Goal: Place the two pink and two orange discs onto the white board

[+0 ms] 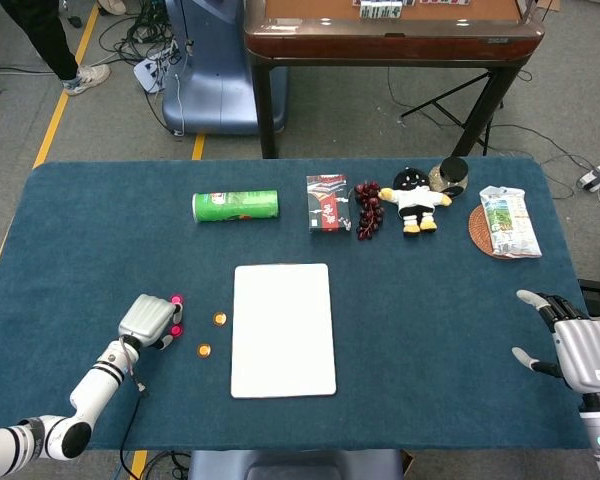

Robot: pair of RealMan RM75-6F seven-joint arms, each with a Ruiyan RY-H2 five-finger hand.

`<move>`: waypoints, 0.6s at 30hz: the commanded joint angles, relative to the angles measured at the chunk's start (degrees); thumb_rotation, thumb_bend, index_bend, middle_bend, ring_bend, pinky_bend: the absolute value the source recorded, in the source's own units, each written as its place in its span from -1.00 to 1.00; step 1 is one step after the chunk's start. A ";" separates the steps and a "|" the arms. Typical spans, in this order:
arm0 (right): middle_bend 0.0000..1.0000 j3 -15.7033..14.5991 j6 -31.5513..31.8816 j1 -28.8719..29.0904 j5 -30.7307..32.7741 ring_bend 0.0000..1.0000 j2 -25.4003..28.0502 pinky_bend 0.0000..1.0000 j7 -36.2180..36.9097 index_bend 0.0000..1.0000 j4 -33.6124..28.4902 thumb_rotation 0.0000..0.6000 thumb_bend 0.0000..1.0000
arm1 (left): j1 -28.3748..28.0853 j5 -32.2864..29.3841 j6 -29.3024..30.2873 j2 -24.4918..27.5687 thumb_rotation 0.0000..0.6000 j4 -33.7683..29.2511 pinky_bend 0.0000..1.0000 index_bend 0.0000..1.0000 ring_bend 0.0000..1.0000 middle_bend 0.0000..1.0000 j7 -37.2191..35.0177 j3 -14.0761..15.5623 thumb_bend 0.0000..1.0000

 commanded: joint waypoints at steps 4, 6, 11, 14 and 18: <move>-0.45 0.00 -0.12 0.05 0.07 -0.56 -0.01 -0.18 0.01 -0.56 0.05 1.00 -1.00 | -0.10 -0.52 -0.07 -0.05 1.00 -0.06 1.00 0.18 1.00 1.00 0.38 0.19 -0.36; -0.45 0.01 -0.18 0.08 0.09 -0.56 -0.04 -0.18 -0.04 -0.56 0.07 1.00 -1.00 | -0.10 -0.47 -0.01 -0.07 1.00 -0.06 1.00 0.19 1.00 1.00 0.27 0.21 -0.36; -0.45 0.00 -0.27 0.12 0.13 -0.56 -0.06 -0.18 -0.12 -0.56 0.04 1.00 -1.00 | 0.10 0.69 0.59 0.15 1.00 -0.48 1.00 0.20 1.00 1.00 -0.60 0.21 -0.36; -0.45 -0.01 -0.26 0.12 0.12 -0.56 -0.04 -0.18 -0.17 -0.56 -0.02 1.00 -1.00 | 0.26 1.78 1.05 0.29 1.00 -0.79 1.00 0.22 1.00 1.00 -1.23 0.23 -0.36; -0.45 0.00 -0.22 0.10 0.15 -0.56 -0.01 -0.18 -0.13 -0.56 -0.04 1.00 -1.00 | 0.31 2.51 1.26 0.38 1.00 -1.02 1.00 0.24 1.00 1.00 -1.61 0.22 -0.36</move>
